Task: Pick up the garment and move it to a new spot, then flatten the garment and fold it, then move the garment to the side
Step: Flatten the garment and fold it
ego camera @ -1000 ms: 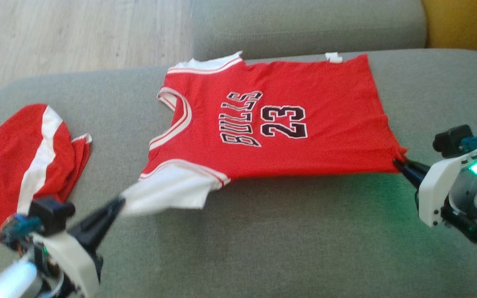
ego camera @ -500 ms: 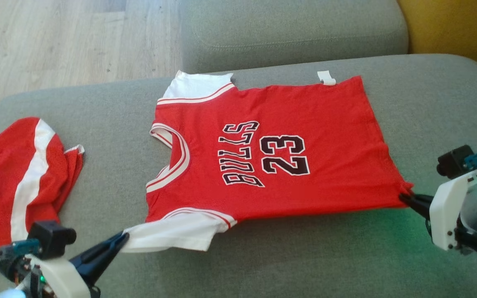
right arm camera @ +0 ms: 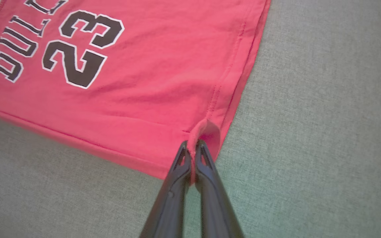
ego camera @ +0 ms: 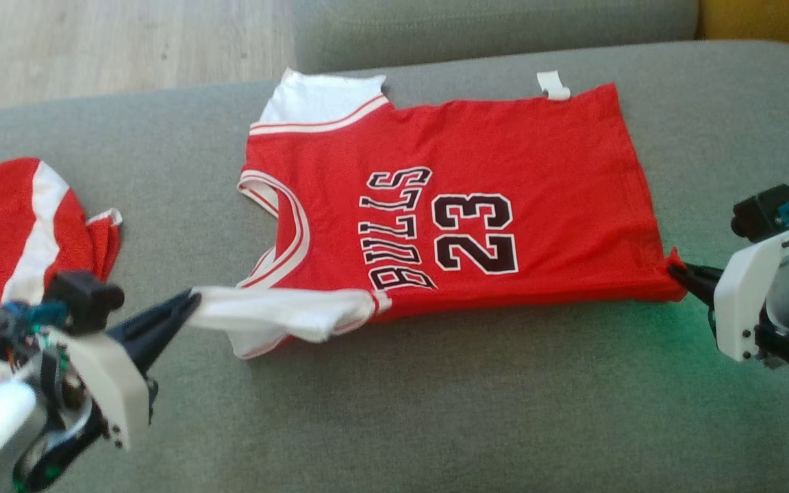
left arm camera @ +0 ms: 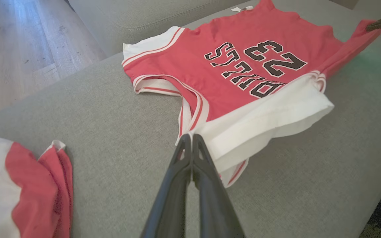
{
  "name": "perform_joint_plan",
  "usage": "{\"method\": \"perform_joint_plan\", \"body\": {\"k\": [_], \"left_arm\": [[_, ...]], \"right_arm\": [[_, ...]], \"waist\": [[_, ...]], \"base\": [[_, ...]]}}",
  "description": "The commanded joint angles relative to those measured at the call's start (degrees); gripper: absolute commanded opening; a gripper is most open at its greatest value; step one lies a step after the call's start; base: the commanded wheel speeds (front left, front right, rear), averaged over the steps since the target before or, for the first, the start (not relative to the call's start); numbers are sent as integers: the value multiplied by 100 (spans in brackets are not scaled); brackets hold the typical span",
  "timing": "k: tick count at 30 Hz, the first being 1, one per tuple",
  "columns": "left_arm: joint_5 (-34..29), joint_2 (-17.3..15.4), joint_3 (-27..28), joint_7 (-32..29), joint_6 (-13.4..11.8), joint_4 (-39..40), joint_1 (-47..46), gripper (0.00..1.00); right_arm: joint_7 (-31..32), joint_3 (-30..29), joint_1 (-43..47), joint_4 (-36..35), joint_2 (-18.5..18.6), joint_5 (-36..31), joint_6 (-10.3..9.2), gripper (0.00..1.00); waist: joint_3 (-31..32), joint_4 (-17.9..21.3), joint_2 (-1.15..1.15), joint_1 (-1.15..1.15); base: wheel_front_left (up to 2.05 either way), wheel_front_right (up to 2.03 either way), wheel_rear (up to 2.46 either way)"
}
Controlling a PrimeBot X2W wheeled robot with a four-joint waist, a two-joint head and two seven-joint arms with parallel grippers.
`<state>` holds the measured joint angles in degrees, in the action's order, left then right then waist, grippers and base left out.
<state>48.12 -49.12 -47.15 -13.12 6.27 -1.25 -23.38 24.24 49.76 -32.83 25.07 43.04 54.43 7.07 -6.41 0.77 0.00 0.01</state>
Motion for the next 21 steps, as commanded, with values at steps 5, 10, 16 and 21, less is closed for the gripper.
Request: {"method": "perform_joint_plan", "body": {"k": [5,10,16,21], "left_arm": [[-209,-118,132,-177,85,-203,-901,0],[-484,27,-211,-333,116,-531,-1614,0],[-572,84,-895,-312,120,-889,-2438,0],[-486,131,-1253,-119,121,-1345,-3118,0]], "right_arm": [[45,-132,-318,70,-25,-201,42,0],[22,-213,-586,298,-217,-388,42,0],[18,-252,-866,516,-503,-495,42,0],[-15,-193,-1090,638,-645,-587,42,0]], "waist": [[-312,35,0,-1],[-594,62,0,-1],[-878,142,0,-1],[-1063,222,0,-1]], "base": [[0,0,0],[0,0,0],[0,0,0],[0,0,0]]}}
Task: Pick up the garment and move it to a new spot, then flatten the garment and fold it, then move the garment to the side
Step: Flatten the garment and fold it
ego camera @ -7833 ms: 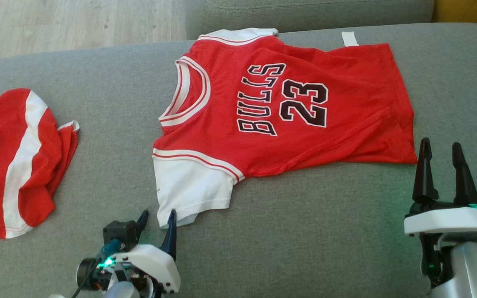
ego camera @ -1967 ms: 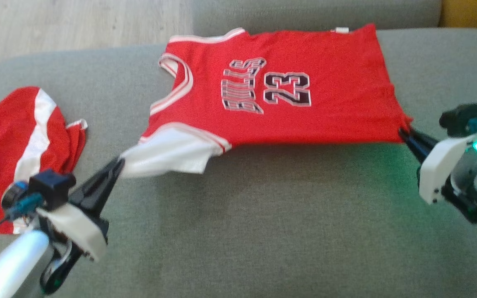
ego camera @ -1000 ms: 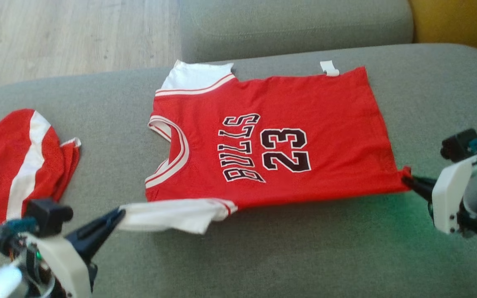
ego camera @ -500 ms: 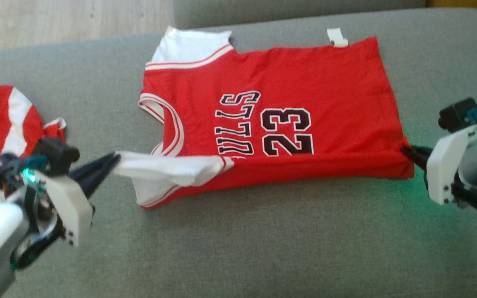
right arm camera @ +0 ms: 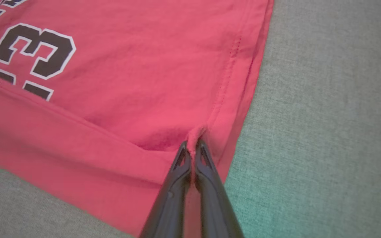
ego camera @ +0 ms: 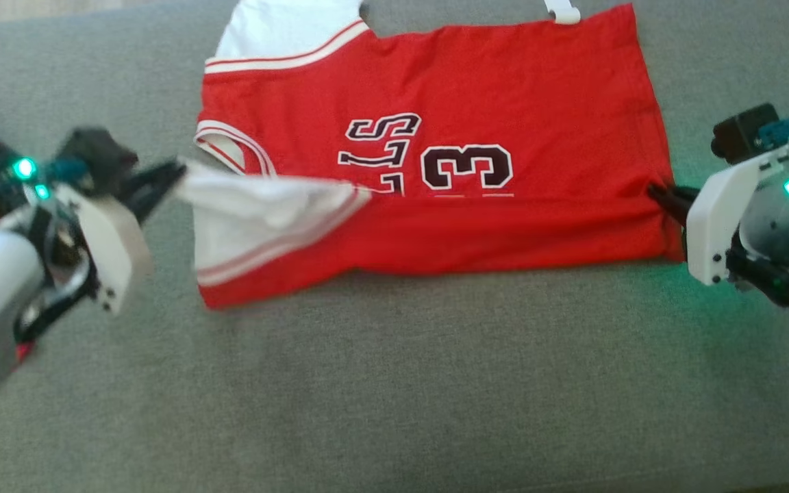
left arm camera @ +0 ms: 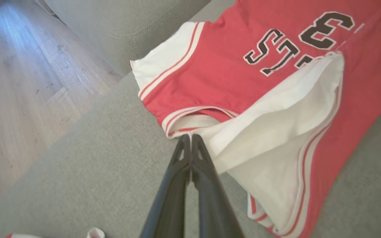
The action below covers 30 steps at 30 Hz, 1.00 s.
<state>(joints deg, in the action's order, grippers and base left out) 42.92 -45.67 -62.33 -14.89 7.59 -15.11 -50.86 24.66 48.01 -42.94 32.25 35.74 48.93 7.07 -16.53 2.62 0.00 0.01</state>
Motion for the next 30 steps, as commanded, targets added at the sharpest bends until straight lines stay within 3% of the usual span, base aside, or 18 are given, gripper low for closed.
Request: {"method": "perform_joint_plan", "body": {"k": [1,5,6,7,8,12,18,23,27,30], "left_arm": [[61,-197,196,84,-11,-40,-491,0],[89,-124,-174,178,-11,-314,-893,0],[77,-88,-207,236,-11,-432,-973,5],[71,-29,-211,327,-11,-555,-1025,78],[88,46,-189,433,-11,-678,-1050,100],[29,298,-53,1020,-161,-1056,-1064,100],[311,556,501,2247,-858,-1231,-657,100],[736,644,1183,2922,-1458,-819,16,100],[513,764,1864,2984,-2072,-45,717,100],[297,904,2258,2986,-2286,403,1209,100]], "right_arm": [[-69,-4,-116,-50,59,-47,42,0],[-126,66,-250,83,-41,-97,42,0],[-206,91,-289,105,-58,-155,42,29],[-273,53,-296,181,-96,-132,42,100],[-339,10,-300,252,-141,-110,42,100],[-1008,-225,-297,416,-236,-199,42,100],[-2443,-854,-38,232,-330,-83,42,100],[-3700,-1731,260,33,-467,-465,42,100],[-3943,-2606,746,-419,-843,-1064,42,100],[-3959,-2990,1081,-783,-1074,-1552,42,100]], "waist": [[-75,46,0,-1],[-150,81,0,-1],[-163,85,0,-1],[-170,90,0,-1],[-173,92,0,-1],[-143,75,0,-1],[107,36,0,-1],[415,32,0,-1],[618,42,0,-1],[693,35,0,-1]], "base": [[0,0,0],[0,0,0],[0,0,0],[0,0,0],[0,0,0],[0,0,0],[0,0,0],[0,0,0],[0,0,0],[0,0,0]]}}
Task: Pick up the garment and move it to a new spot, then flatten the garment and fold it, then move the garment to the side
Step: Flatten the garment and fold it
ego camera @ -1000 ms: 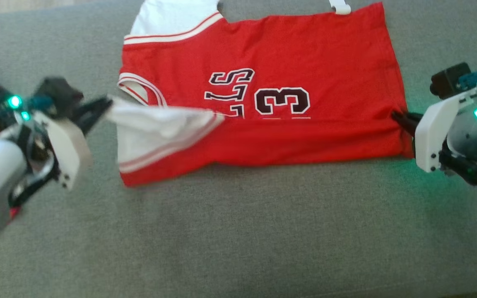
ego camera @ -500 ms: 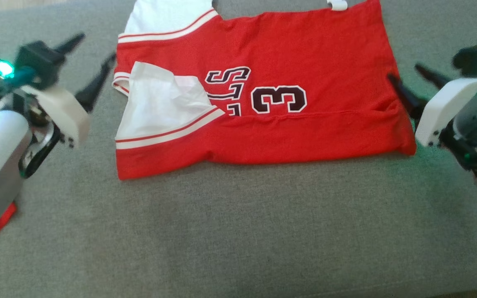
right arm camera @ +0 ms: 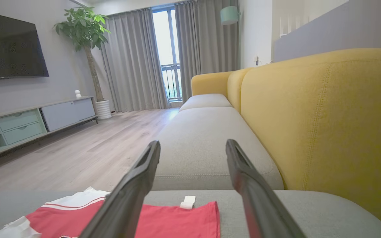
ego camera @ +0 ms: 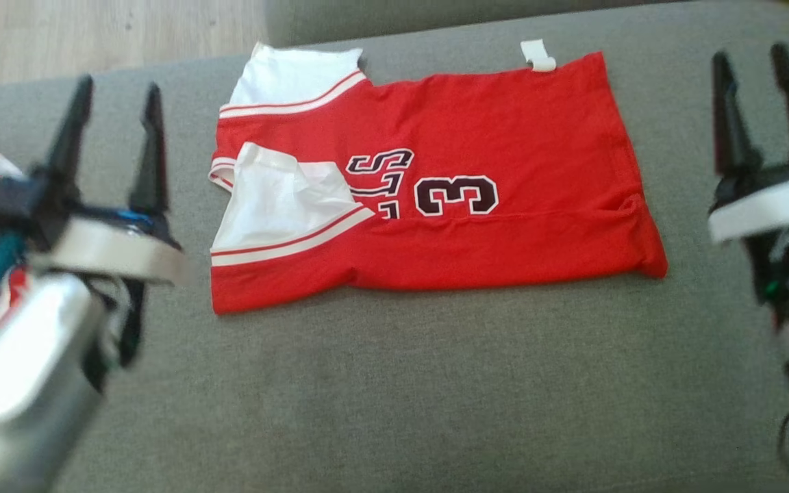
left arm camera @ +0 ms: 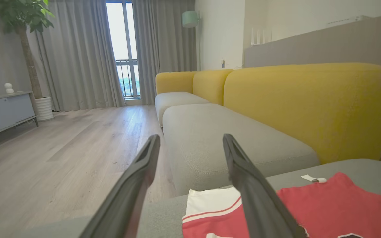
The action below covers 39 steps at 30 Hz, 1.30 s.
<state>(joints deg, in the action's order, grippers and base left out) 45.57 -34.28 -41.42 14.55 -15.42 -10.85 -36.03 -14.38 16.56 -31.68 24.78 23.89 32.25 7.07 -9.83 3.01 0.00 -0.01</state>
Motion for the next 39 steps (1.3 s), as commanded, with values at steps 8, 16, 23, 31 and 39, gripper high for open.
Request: {"method": "perform_joint_plan", "body": {"k": [8,16,23,31,39], "left_arm": [[-930,799,1195,44,-24,796,1520,100],[-1660,1718,1907,44,338,620,2545,100],[-2150,2019,2269,44,798,210,2751,100],[-2306,2079,2152,-332,843,-974,2169,100],[-2324,1973,1987,-1412,866,-2234,1420,100]], "right_arm": [[-61,-771,1589,-902,-1017,-1265,42,100],[-61,-1162,2340,-1139,-1722,-1768,42,100],[-61,-1309,2412,-1285,-1862,-1888,42,100],[7,-1322,2298,-1419,-1843,-1882,42,100],[34,-1200,2150,-1479,-1887,-1837,42,100]], "waist": [[304,-119,0,1],[442,-108,0,1],[416,-60,0,1],[143,66,0,1],[-190,308,0,1]], "base": [[0,0,0],[0,0,0],[0,0,0],[0,0,0],[0,0,0]]}}
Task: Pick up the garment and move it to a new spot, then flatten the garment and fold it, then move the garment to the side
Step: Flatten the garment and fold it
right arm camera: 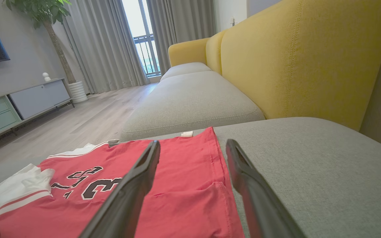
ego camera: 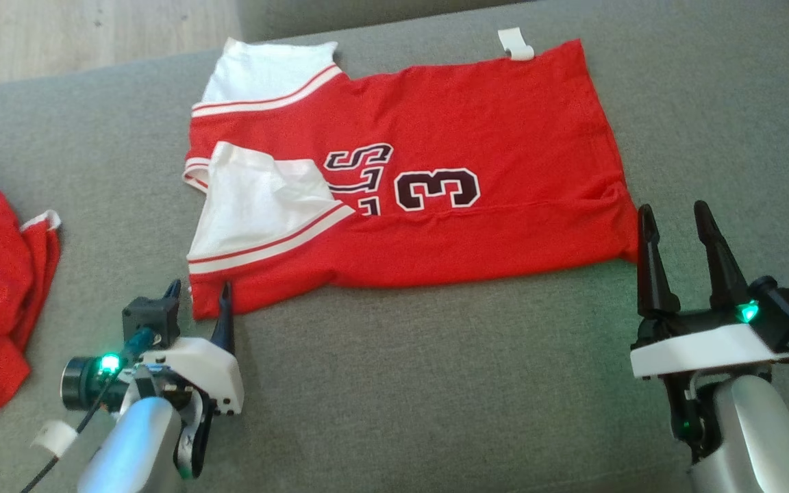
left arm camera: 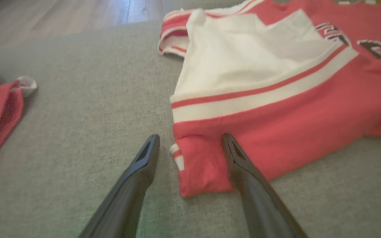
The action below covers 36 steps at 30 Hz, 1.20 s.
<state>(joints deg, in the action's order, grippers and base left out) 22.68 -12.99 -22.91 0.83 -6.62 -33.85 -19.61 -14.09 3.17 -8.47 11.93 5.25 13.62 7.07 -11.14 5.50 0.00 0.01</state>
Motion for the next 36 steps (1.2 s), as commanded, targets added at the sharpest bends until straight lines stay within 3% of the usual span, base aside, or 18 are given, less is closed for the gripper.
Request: {"method": "perform_joint_plan", "body": {"k": [1,7,8,12,23,29,36], "left_arm": [[-32,-166,108,-150,9,-38,-266,100],[-16,-178,-57,-598,152,-384,-373,100],[18,-166,-74,-653,208,-402,-376,0],[48,-161,-133,-613,335,-312,-404,0],[-70,-336,-11,546,328,726,-496,0],[-169,-370,-144,567,341,1135,-527,0],[-187,-343,-277,482,345,1291,-508,0]], "right_arm": [[2,147,-180,-188,-27,31,42,100],[-15,159,-201,-167,-40,42,42,100],[-18,153,-203,-162,-39,44,42,100],[86,96,-217,-52,-19,-44,42,100],[1034,-925,-741,953,-228,-912,42,100],[1506,-1267,-1226,1749,-235,-842,42,100],[1722,-1174,-1645,2514,-236,-682,42,100]], "waist": [[-76,77,0,-1],[-113,128,0,-1],[-112,126,0,-1],[-95,69,0,-1],[-102,-214,0,-1],[-211,-353,0,-1],[-309,-419,0,-1]], "base": [[0,0,0],[0,0,0],[0,0,0],[0,0,0],[0,0,0],[0,0,0],[0,0,0]]}}
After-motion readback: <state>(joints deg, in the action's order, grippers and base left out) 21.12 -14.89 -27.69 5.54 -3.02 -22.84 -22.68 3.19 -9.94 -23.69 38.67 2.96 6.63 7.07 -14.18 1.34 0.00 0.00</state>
